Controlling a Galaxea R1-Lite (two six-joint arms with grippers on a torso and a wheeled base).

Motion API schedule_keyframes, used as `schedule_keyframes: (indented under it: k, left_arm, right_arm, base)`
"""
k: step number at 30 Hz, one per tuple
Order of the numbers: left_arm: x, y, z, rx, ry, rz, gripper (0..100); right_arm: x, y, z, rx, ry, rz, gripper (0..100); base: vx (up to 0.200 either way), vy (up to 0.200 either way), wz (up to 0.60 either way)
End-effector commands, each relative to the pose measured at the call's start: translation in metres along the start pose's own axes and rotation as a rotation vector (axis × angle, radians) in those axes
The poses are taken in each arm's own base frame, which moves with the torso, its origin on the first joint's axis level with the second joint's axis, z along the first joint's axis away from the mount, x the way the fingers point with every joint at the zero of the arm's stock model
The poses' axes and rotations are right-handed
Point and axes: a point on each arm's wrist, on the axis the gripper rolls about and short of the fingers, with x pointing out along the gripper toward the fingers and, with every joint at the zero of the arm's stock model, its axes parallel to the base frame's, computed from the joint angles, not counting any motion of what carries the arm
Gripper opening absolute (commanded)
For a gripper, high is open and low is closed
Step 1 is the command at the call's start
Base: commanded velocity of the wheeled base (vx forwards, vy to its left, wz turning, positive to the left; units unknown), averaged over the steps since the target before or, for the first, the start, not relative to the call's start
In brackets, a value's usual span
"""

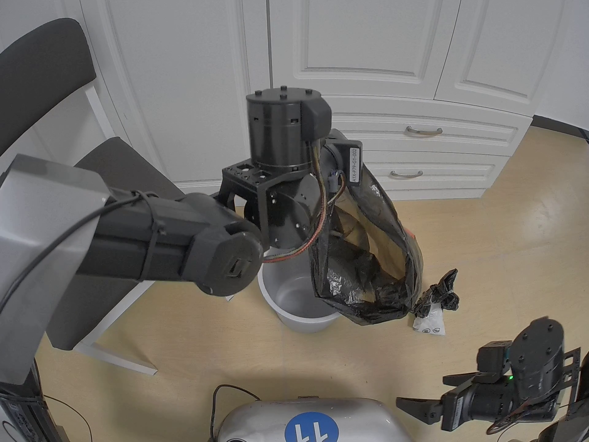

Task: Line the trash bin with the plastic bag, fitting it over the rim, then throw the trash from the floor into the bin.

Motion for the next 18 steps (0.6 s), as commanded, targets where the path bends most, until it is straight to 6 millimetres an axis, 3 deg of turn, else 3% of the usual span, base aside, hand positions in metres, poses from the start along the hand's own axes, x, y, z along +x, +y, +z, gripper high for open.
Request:
schedule_keyframes:
  k: [1, 8, 18]
  left_arm:
    - [-0.001, -0.008, 0.027, -0.024, -0.049, 0.021, 0]
    - [-0.009, -0.011, 0.047, -0.038, -0.072, 0.040, 0]
    - [-0.017, -0.009, 0.057, -0.047, -0.088, 0.037, 0]
  right_arm:
    - [0.049, 0.010, -0.017, 0.023, 0.101, -0.046, 100]
    - [0.110, 0.019, -0.014, 0.182, -0.016, -0.083, 100]
    - [0.134, 0.005, 0.018, 0.311, -0.242, -0.085, 100]
  base:
    - [0.000, 0.000, 0.00]
    - [0.000, 0.000, 0.00]
    - [0.000, 0.000, 0.00]
